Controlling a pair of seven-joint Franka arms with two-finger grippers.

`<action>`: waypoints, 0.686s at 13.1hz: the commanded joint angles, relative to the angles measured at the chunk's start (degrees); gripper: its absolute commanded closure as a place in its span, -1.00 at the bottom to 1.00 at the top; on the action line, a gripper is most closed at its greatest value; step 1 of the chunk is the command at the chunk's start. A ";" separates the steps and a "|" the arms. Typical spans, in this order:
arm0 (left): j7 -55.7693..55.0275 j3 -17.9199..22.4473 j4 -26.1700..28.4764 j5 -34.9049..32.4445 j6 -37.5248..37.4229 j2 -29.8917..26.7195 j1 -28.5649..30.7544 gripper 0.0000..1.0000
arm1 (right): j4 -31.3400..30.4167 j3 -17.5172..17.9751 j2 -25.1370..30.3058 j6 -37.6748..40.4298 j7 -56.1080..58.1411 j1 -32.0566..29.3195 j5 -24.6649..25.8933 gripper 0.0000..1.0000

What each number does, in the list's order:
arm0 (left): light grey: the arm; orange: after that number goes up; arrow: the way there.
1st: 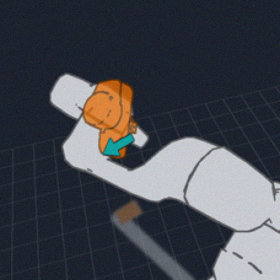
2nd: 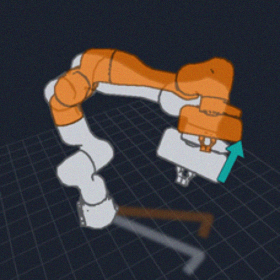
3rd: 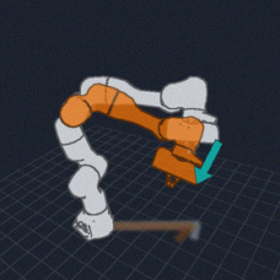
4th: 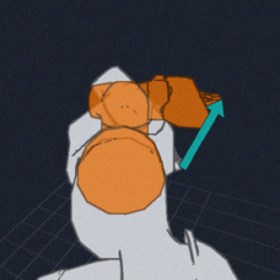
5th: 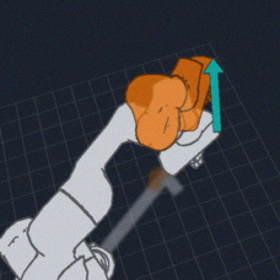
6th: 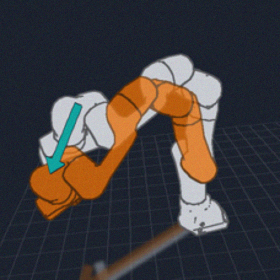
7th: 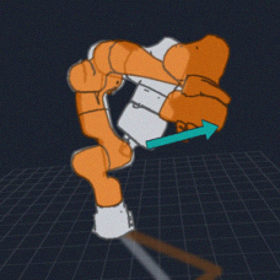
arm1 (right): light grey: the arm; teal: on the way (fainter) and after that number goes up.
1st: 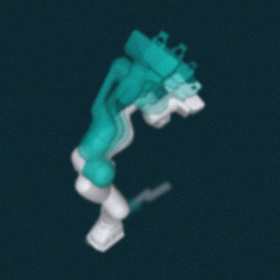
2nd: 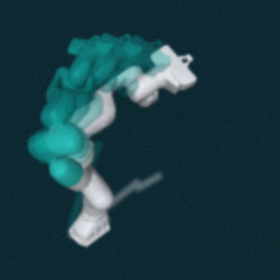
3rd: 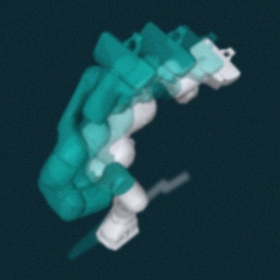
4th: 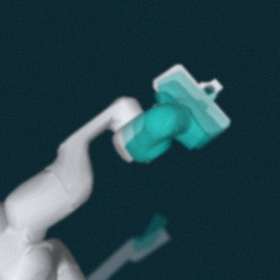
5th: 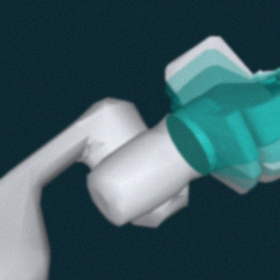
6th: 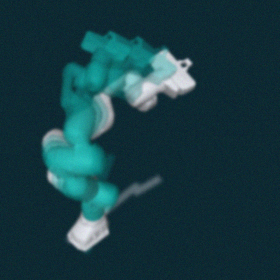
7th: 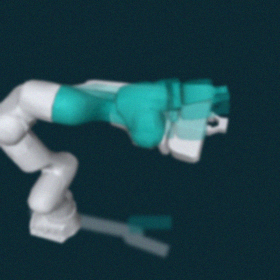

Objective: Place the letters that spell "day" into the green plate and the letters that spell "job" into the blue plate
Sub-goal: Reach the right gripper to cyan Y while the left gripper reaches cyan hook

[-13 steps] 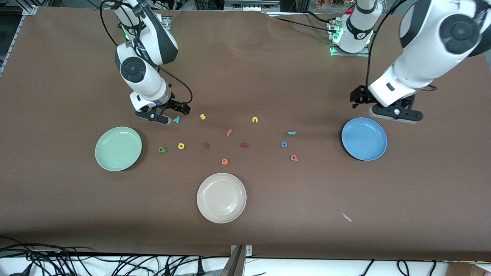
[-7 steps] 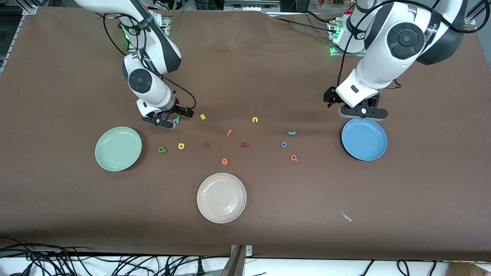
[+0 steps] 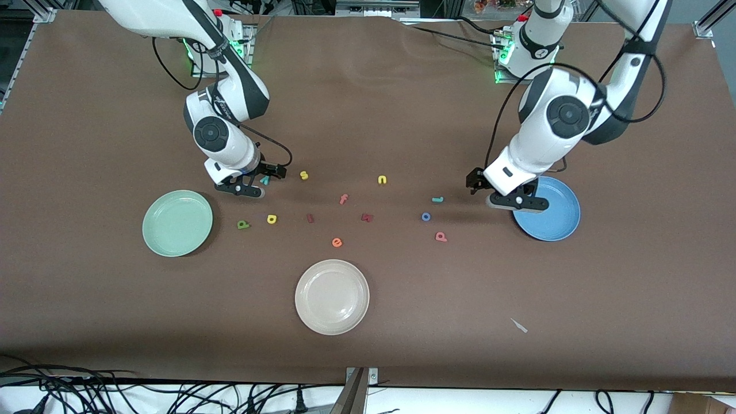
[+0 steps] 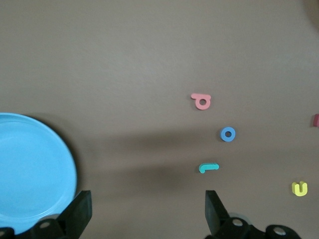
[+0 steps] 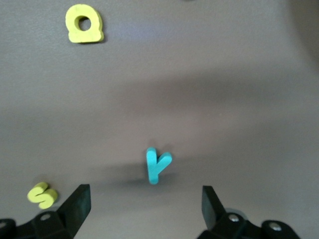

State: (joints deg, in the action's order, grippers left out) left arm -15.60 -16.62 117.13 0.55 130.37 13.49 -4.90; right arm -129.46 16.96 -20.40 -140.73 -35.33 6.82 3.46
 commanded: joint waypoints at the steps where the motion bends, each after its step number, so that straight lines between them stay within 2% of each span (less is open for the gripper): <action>1: -1.10 -0.16 -0.32 -1.17 -2.30 -0.92 -1.52 -1.00 | -0.09 -0.26 -1.13 -1.56 0.97 -0.41 1.72 -0.91; 4: 3.00 -0.08 -0.41 -1.25 -6.87 -1.36 0.23 -1.00 | -2.80 -0.26 -0.70 -6.28 0.88 -0.41 1.90 -0.85; 7: 4.26 -0.16 -0.41 -1.08 -1.37 1.18 -0.64 -1.00 | -4.92 -0.26 0.00 -9.21 0.70 -0.32 1.81 -0.84; 9: 4.35 -0.16 -0.33 -1.08 2.93 4.07 -2.13 -1.00 | -5.36 -0.26 -0.08 -10.00 0.79 -0.32 1.90 -0.72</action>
State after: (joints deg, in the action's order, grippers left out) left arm -11.97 -16.69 117.08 0.55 129.70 14.67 -5.69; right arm -133.23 16.50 -21.52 -149.14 -34.93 6.83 4.45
